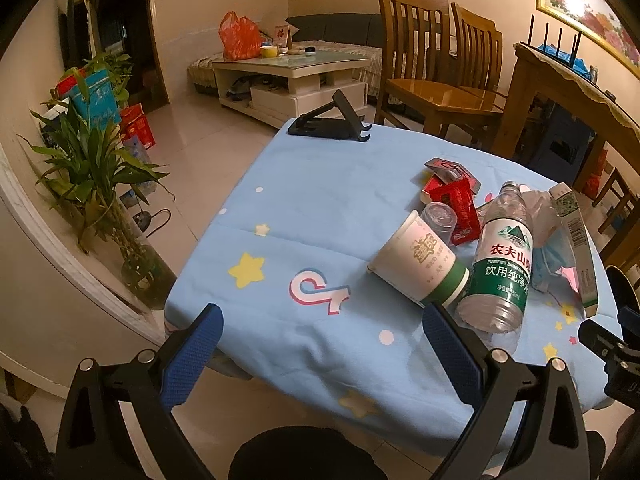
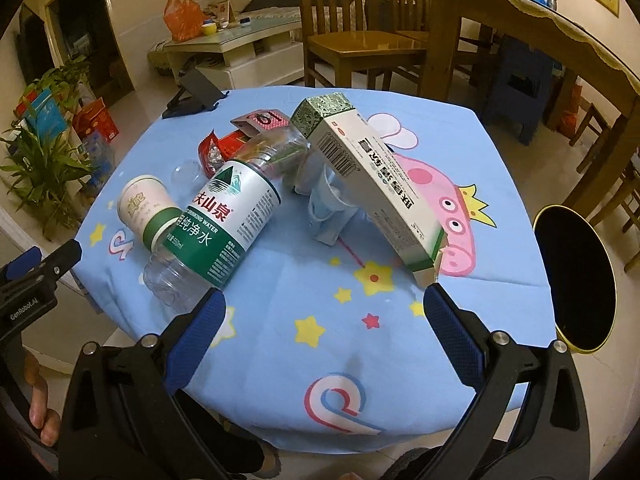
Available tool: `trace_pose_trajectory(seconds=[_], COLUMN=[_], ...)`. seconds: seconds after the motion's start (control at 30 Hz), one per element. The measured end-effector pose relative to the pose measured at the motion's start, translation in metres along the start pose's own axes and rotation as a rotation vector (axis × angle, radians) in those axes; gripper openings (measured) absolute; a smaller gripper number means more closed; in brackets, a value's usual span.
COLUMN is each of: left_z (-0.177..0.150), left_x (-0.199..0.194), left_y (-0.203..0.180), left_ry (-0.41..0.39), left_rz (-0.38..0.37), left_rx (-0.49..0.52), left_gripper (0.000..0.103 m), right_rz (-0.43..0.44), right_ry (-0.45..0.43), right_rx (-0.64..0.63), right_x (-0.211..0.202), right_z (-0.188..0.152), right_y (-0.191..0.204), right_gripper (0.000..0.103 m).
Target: Collect trash
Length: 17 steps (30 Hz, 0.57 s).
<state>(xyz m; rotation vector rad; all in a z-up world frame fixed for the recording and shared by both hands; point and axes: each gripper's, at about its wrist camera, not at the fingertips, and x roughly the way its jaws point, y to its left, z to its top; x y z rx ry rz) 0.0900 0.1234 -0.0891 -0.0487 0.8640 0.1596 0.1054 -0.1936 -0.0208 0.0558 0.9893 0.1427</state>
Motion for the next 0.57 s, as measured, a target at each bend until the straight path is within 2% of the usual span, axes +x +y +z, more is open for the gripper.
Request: trace_pose_trajectory(seconds=[0.57], left_z=[0.0019], left_x=[-0.0047], left_y=[-0.003], left_ry=[-0.014], left_rz=[0.011], left_rx=[0.005], left_gripper=[0.096], right_rz=[-0.021], right_ry=[0.011], right_rx=[-0.012], right_x=[0.0016], right_z=[-0.0074], right_y=[0.0005], right_gripper=[0.098])
